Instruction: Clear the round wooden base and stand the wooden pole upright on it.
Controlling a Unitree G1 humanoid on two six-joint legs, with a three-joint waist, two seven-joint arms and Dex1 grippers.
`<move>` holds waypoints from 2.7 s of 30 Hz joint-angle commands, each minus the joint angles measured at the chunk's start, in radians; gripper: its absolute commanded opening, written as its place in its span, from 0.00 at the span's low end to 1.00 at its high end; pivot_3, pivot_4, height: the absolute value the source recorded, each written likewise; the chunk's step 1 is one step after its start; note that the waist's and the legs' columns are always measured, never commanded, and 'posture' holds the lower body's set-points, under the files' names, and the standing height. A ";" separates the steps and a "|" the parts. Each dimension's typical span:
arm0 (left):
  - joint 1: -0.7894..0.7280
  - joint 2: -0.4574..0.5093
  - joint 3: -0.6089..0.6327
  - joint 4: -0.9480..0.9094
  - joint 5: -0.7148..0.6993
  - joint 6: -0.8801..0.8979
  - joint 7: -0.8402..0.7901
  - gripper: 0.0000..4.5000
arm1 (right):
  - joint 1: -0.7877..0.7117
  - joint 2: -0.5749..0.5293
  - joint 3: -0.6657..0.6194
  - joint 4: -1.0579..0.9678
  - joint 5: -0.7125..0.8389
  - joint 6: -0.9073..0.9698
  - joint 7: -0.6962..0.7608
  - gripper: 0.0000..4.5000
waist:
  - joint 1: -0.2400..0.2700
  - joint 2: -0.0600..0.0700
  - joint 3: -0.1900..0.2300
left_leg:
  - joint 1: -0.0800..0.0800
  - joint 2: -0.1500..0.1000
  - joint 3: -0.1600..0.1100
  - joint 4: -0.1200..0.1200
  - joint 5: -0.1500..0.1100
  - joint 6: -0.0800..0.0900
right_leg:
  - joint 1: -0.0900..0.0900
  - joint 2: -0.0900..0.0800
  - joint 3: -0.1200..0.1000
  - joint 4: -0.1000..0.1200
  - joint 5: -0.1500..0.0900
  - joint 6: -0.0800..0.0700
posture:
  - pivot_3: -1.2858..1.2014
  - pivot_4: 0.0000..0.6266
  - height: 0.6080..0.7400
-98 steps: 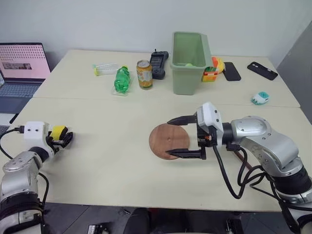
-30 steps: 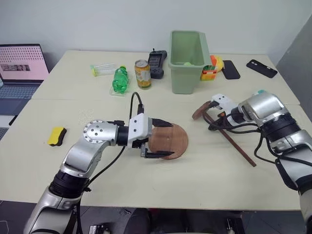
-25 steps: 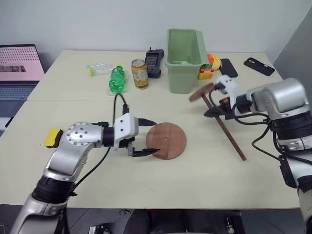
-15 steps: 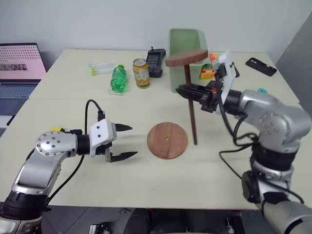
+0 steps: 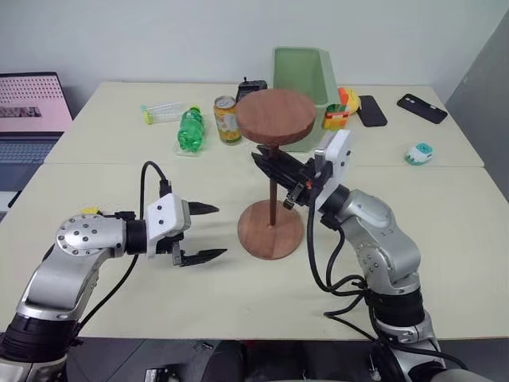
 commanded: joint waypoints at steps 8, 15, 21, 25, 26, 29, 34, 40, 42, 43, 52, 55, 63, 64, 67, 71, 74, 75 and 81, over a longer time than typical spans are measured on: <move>-0.028 0.007 -0.006 -0.015 0.004 -0.012 0.000 1.00 | 0.020 0.004 0.049 0.051 -0.011 -0.140 -0.008 0.06 | -0.001 0.000 0.000 | 0.000 0.000 0.000 0.000 0.000 0.000 | 0.000 0.000 0.000 0.000 0.000 0.000 | 0.52 0.24 1.00; -0.029 0.008 -0.007 -0.003 0.011 -0.016 0.002 1.00 | 0.026 -0.010 0.065 0.084 -0.013 -0.175 0.002 0.06 | -0.001 0.000 0.000 | 0.000 0.000 0.000 0.000 0.000 0.000 | 0.000 0.000 0.000 0.001 0.000 0.000 | 0.52 0.24 1.00; -0.034 0.008 -0.005 0.020 0.018 -0.034 -0.006 1.00 | 0.047 -0.029 0.081 0.089 -0.016 -0.190 0.012 0.06 | -0.001 0.000 0.000 | 0.000 0.000 0.000 0.000 0.000 0.000 | 0.000 0.000 0.000 0.001 0.000 0.000 | 0.52 0.24 1.00; -0.031 0.007 -0.007 0.025 0.019 -0.044 -0.009 1.00 | 0.056 -0.041 0.085 0.084 -0.015 -0.188 0.011 0.06 | -0.001 0.000 0.000 | 0.001 0.000 0.000 0.000 0.000 0.000 | 0.000 0.000 0.000 0.001 0.000 0.000 | 0.52 0.24 1.00; -0.031 0.006 -0.009 0.025 0.019 -0.046 -0.009 1.00 | 0.057 -0.044 0.086 0.082 -0.014 -0.187 0.011 0.06 | -0.001 0.000 0.000 | 0.001 0.000 0.000 0.000 0.000 0.000 | 0.000 0.000 0.000 0.001 0.000 0.000 | 0.52 0.24 1.00; -0.031 0.003 -0.012 0.027 0.021 -0.051 -0.009 1.00 | 0.060 -0.052 0.090 0.077 -0.010 -0.183 0.012 0.06 | -0.001 0.000 0.000 | 0.001 0.000 0.000 0.000 0.000 0.000 | 0.000 0.000 0.000 0.001 0.000 0.000 | 0.52 0.24 1.00; -0.027 0.002 -0.015 0.028 0.022 -0.058 -0.009 1.00 | 0.064 -0.069 0.088 0.074 -0.005 -0.175 0.014 0.06 | -0.001 0.000 0.000 | 0.001 0.000 0.000 0.000 0.000 0.000 | 0.000 0.000 0.000 0.002 0.000 0.000 | 0.52 0.24 1.00; -0.027 -0.004 -0.021 0.033 0.025 -0.067 -0.007 1.00 | 0.052 -0.072 0.084 0.096 -0.013 -0.186 0.010 0.06 | -0.001 0.000 0.000 | 0.001 0.000 0.000 0.000 0.000 0.000 | 0.000 0.000 0.000 0.002 0.000 0.000 | 0.52 0.24 1.00; -0.026 -0.004 -0.022 0.034 0.026 -0.070 -0.007 1.00 | 0.050 -0.072 0.082 0.102 -0.013 -0.188 0.008 0.06 | -0.001 0.000 0.000 | 0.001 0.000 0.000 0.001 0.000 0.000 | 0.001 0.000 0.000 0.002 0.000 0.000 | 0.52 0.24 1.00; -0.026 -0.004 -0.022 0.036 0.026 -0.072 -0.006 1.00 | 0.049 -0.071 0.081 0.105 -0.015 -0.192 0.006 0.06 | -0.001 0.000 0.000 | 0.002 0.000 0.000 0.001 0.000 0.000 | 0.001 0.000 0.000 0.002 0.000 0.000 | 0.52 0.24 1.00; -0.030 -0.006 -0.027 0.049 0.029 -0.086 -0.007 1.00 | 0.042 -0.050 0.089 0.131 -0.025 -0.217 -0.012 0.06 | -0.001 0.000 -0.001 | 0.002 0.000 0.000 0.001 0.000 0.000 | 0.001 0.000 0.001 0.003 0.000 0.000 | 0.52 0.24 1.00; -0.032 -0.005 -0.029 0.055 0.030 -0.091 -0.008 1.00 | 0.048 -0.046 0.099 0.131 -0.026 -0.221 -0.012 0.06 | -0.001 0.000 -0.001 | 0.003 0.000 0.001 0.001 0.000 0.000 | 0.001 0.000 0.001 0.004 0.000 0.000 | 0.52 0.24 1.00; -0.031 -0.009 -0.032 0.061 0.033 -0.099 -0.006 1.00 | 0.056 -0.045 0.120 0.143 -0.042 -0.238 -0.012 0.06 | -0.001 0.000 -0.001 | 0.003 0.000 0.001 0.001 0.000 0.000 | 0.001 0.000 0.001 0.004 0.000 0.000 | 0.52 0.24 1.00; -0.031 -0.009 -0.032 0.061 0.032 -0.100 -0.006 1.00 | 0.057 -0.046 0.121 0.145 -0.044 -0.240 -0.011 0.06 | -0.001 0.000 -0.001 | 0.003 0.000 0.001 0.001 0.000 0.000 | 0.001 0.000 0.001 0.005 0.000 0.000 | 0.52 0.24 1.00; -0.031 -0.011 -0.032 0.063 0.033 -0.103 -0.003 1.00 | 0.060 -0.053 0.121 0.160 -0.053 -0.253 -0.013 0.06 | -0.001 -0.001 -0.001 | 0.003 0.000 0.001 0.001 0.000 0.000 | 0.001 0.000 0.001 0.005 0.000 0.000 | 0.52 0.24 1.00; -0.031 -0.013 -0.033 0.063 0.035 -0.105 -0.004 1.00 | 0.066 -0.066 0.125 0.173 -0.064 -0.254 -0.011 0.06 | -0.001 -0.001 -0.001 | 0.004 0.000 0.001 0.001 0.000 0.000 | 0.001 0.000 0.001 0.005 0.000 0.000 | 0.52 0.24 1.00; -0.033 -0.014 -0.033 0.063 0.035 -0.105 -0.004 1.00 | 0.081 -0.088 0.138 0.172 -0.068 -0.215 -0.009 0.06 | -0.001 -0.001 -0.002 | 0.004 0.000 0.001 0.001 0.000 0.000 | 0.001 0.000 0.001 0.005 0.000 0.000 | 0.52 0.24 1.00; -0.033 -0.014 -0.033 0.064 0.034 -0.105 -0.004 1.00 | 0.085 -0.093 0.142 0.173 -0.068 -0.205 -0.009 0.06 | -0.001 -0.001 -0.002 | 0.004 0.000 0.001 0.001 0.000 0.000 | 0.001 0.000 0.001 0.005 0.000 0.000 | 0.52 0.24 1.00; -0.033 -0.015 -0.034 0.066 0.029 -0.099 -0.008 1.00 | 0.096 -0.112 0.146 0.182 -0.054 -0.120 -0.020 0.06 | 0.001 -0.001 -0.006 | 0.006 0.000 0.001 0.001 0.000 0.000 | 0.003 0.000 0.001 0.005 0.000 0.000 | 0.52 0.24 1.00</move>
